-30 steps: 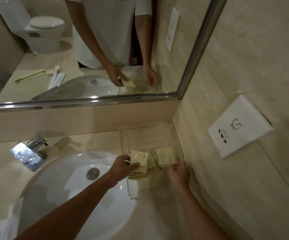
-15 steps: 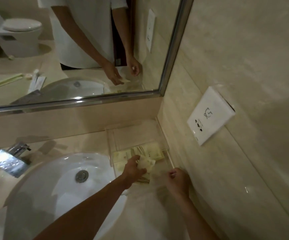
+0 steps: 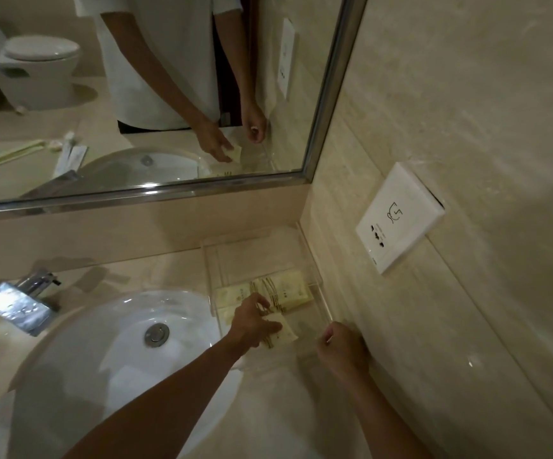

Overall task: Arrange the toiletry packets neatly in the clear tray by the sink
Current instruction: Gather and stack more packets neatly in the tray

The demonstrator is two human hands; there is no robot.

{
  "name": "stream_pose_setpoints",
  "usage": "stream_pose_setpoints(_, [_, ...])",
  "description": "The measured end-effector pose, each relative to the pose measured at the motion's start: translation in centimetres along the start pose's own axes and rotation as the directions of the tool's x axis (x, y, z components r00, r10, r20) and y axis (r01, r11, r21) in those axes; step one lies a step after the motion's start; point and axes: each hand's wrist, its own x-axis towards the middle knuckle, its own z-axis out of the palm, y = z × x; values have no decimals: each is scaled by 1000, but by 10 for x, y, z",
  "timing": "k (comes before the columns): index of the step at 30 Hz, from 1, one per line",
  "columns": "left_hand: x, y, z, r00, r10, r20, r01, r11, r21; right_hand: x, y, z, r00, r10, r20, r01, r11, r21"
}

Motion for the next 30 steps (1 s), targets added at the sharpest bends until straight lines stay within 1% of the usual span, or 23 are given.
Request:
stream_pose_setpoints(4, [-2, 1, -6, 998, 65, 0, -64, 996, 66, 2, -4, -5, 996, -34, 87, 46, 990, -133])
stream_pose_setpoints(7, [-1, 0, -9, 998, 58, 19, -59, 994, 97, 5, -8, -9, 989, -76, 130, 109, 958, -266])
stream_pose_setpoints(9, [3, -6, -9, 1000, -4, 20, 3, 1000, 25, 5, -11, -11, 985, -102, 137, 141, 937, -318])
stream_pose_setpoints(13, [6, -17, -6, 995, -101, 4, 100, 983, -153, 2, -13, -16, 986, -126, 113, 158, 925, -346])
stream_pose_setpoints(15, [1, -19, -2, 989, -132, 66, 146, 944, -295, 1, -13, -18, 985, -121, 126, 158, 926, -343])
stream_pose_setpoints(16, [-1, -19, 0, 984, -146, 98, 173, 904, -390, 0, -13, -18, 984, -118, 130, 157, 927, -342])
stream_pose_setpoints(18, [-1, -19, 6, 975, -174, 135, 221, 782, -583, -2, -11, -17, 984, -119, 136, 160, 925, -345])
stream_pose_setpoints(20, [4, -21, 13, 970, -197, 142, 239, 679, -694, -4, -9, -15, 982, -126, 141, 168, 922, -348])
stream_pose_setpoints(22, [9, -23, 22, 961, -231, 151, 263, 606, -750, -5, -7, -13, 981, -120, 153, 167, 924, -345])
stream_pose_setpoints(24, [13, -24, 31, 948, -260, 181, 302, 565, -768, -4, -5, -12, 980, -117, 158, 165, 925, -341])
stream_pose_setpoints(27, [18, -24, 45, 924, -317, 213, 366, 574, -733, -5, -3, -11, 980, -133, 149, 177, 924, -340])
stream_pose_setpoints(30, [25, -22, 57, 911, -353, 215, 395, 588, -706, -9, 0, -8, 977, -158, 146, 199, 922, -331])
